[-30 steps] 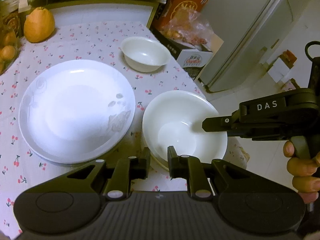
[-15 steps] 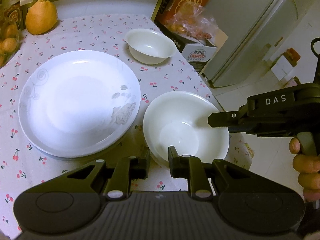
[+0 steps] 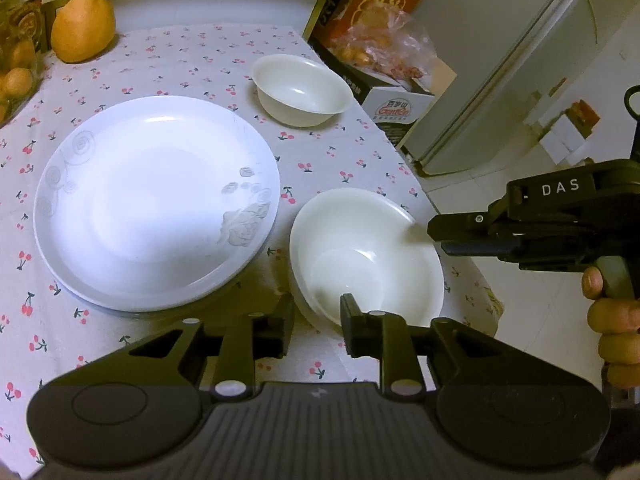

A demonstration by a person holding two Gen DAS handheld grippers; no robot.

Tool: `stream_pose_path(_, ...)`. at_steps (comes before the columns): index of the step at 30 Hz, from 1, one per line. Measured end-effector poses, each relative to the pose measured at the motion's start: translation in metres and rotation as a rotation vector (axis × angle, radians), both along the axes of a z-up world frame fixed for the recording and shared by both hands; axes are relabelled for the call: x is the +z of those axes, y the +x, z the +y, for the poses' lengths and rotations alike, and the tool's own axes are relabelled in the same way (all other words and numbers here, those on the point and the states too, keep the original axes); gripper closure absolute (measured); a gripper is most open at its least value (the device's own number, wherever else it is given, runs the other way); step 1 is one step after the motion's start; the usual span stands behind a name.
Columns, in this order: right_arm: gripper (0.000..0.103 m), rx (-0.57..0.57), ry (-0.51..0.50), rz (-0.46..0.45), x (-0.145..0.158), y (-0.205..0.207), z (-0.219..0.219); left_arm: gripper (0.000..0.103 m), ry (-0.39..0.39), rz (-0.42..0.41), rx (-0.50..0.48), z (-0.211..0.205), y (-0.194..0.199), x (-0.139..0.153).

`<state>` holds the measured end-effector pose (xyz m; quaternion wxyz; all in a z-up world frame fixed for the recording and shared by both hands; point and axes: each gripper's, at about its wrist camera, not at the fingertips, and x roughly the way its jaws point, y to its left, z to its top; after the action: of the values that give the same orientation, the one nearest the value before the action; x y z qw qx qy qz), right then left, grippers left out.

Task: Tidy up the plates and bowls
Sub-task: 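Open both grippers and release the nested bowls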

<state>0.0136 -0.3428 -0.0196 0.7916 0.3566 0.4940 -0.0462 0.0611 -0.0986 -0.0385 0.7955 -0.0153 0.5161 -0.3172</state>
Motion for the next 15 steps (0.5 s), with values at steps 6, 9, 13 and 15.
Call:
stream_pose_path(6,0.067,-0.009,0.02,-0.01,0.002,-0.001,-0.003,0.068,-0.008,0.008,-0.003,0.0,-0.001,0.003)
stream_pose_path(9,0.061,-0.002,0.029,-0.018,0.003,-0.001,-0.003,0.056,-0.018,0.017,-0.009,0.0,-0.002,0.005)
stream_pose_path(13,0.045,0.017,0.038,-0.027,0.004,0.0,-0.002,0.044,-0.019,0.024,-0.026,-0.002,-0.005,0.009)
stream_pose_path(15,0.041,0.025,0.045,-0.033,0.005,0.001,-0.001,0.037,-0.021,0.023,-0.032,-0.003,-0.006,0.012)
